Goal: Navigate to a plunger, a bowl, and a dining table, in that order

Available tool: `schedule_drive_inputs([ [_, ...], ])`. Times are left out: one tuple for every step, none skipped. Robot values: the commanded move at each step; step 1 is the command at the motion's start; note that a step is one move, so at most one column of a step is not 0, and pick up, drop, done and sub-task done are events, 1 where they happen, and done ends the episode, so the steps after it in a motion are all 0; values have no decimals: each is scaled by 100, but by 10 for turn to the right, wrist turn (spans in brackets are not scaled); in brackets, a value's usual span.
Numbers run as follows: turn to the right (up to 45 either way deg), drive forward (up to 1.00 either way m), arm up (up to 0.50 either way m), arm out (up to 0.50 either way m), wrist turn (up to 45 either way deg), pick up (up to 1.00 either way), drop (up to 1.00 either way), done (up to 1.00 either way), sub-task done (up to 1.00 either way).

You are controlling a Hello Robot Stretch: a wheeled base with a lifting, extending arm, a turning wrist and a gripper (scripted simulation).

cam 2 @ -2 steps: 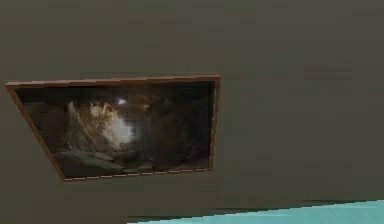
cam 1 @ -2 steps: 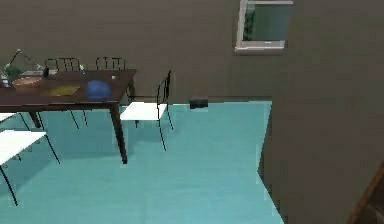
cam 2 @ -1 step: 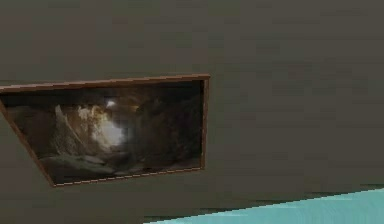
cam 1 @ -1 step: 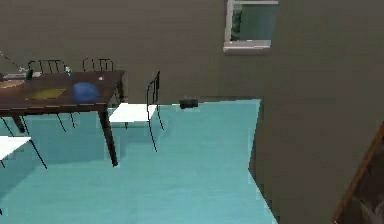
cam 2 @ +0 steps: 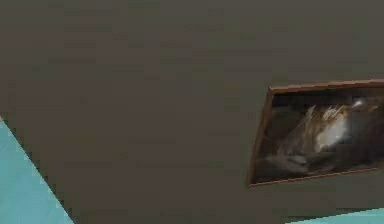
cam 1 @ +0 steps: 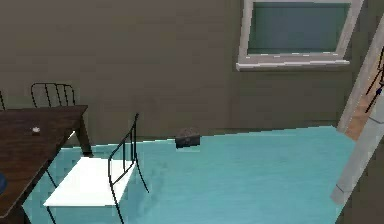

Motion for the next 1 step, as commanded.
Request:
schedule_drive_inputs([
  [0,40,0,0,0,0,0,0,0],
])
